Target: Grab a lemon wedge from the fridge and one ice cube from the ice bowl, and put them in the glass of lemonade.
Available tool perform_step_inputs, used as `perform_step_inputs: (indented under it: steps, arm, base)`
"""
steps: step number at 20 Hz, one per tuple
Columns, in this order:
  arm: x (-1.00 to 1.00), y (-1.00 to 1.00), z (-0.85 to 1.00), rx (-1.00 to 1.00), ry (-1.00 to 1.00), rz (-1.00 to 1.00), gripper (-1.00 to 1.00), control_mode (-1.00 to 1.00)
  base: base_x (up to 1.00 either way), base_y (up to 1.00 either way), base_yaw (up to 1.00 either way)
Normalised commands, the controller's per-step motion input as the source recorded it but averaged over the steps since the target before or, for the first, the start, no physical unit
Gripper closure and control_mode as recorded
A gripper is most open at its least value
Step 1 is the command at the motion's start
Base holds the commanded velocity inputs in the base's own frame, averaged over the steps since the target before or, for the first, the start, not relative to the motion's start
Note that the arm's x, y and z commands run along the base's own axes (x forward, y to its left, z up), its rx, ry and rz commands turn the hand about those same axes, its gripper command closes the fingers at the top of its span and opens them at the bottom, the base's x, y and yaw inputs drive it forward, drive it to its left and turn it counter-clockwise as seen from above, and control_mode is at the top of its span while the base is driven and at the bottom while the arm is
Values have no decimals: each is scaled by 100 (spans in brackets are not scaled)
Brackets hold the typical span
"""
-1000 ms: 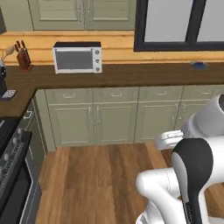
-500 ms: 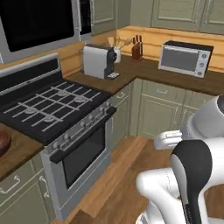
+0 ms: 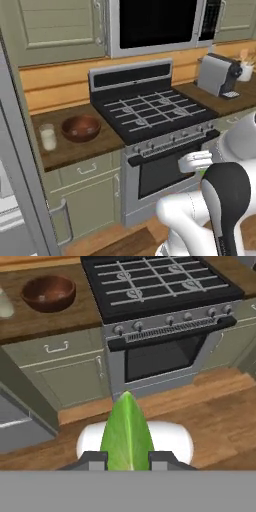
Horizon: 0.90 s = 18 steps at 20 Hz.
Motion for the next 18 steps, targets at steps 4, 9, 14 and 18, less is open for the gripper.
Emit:
perform_step_inputs:
  steps: [4,9,14,18]
  arm:
    - [0,0,0,0,0,0,100,100]
    - [0,0,0,0,0,0,100,100]
    - [0,0,0,0,0,0,100,100]
    - [0,0,0,0,0,0,100,100]
  base:
    - [100,0,43]
    - [99,21,37]
    - [79,4,41]
    - [20,21,47]
